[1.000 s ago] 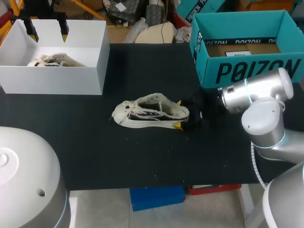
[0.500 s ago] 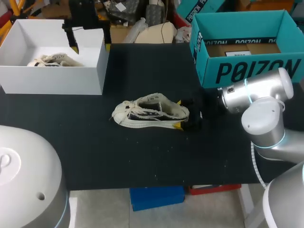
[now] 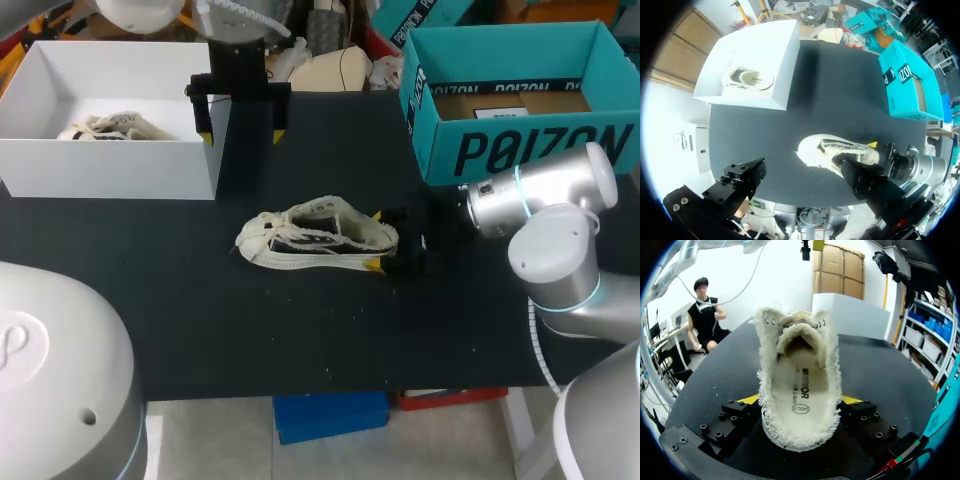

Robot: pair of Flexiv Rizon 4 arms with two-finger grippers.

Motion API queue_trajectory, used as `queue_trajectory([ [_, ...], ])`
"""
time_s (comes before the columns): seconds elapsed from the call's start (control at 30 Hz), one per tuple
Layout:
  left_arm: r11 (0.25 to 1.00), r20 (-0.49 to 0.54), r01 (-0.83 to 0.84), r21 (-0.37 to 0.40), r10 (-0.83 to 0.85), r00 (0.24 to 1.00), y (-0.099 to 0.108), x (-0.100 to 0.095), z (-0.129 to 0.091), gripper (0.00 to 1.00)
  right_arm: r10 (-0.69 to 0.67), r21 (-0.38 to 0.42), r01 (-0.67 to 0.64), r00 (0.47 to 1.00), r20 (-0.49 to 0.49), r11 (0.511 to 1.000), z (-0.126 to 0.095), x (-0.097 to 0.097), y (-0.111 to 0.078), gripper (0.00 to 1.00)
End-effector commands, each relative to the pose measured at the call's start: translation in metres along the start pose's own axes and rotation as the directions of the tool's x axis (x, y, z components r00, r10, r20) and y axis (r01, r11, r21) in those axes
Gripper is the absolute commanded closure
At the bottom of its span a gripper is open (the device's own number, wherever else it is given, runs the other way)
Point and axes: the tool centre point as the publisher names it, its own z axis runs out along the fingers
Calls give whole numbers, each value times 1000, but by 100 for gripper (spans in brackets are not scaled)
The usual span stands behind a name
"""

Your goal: Take the shoe out of the shoebox, open the shoe tongue, remove and reinsert the insole, then place the shoe into the shoebox

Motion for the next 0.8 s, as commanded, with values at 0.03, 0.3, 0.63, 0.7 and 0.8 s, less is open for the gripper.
queue_trajectory([
  [0.03,1000,-4,0,3,0,1000,0,-1,1,0,0,1,0,1000,2,1000,4,0,-3,100],
  [0.3,1000,5,13,28,-13,1000,9,9,3,0,0,1,0,1000,2,1000,4,0,-3,100],
  [0.63,986,164,-134,103,117,980,67,79,43,0,0,1,0,1000,2,1000,4,0,-3,100],
  [0.7,986,166,-149,78,135,977,70,86,50,0,0,1,0,1000,2,1000,4,0,-3,100],
  [0.8,985,189,-161,61,147,971,71,95,61,0,0,1,0,1000,2,1000,4,0,-3,100],
])
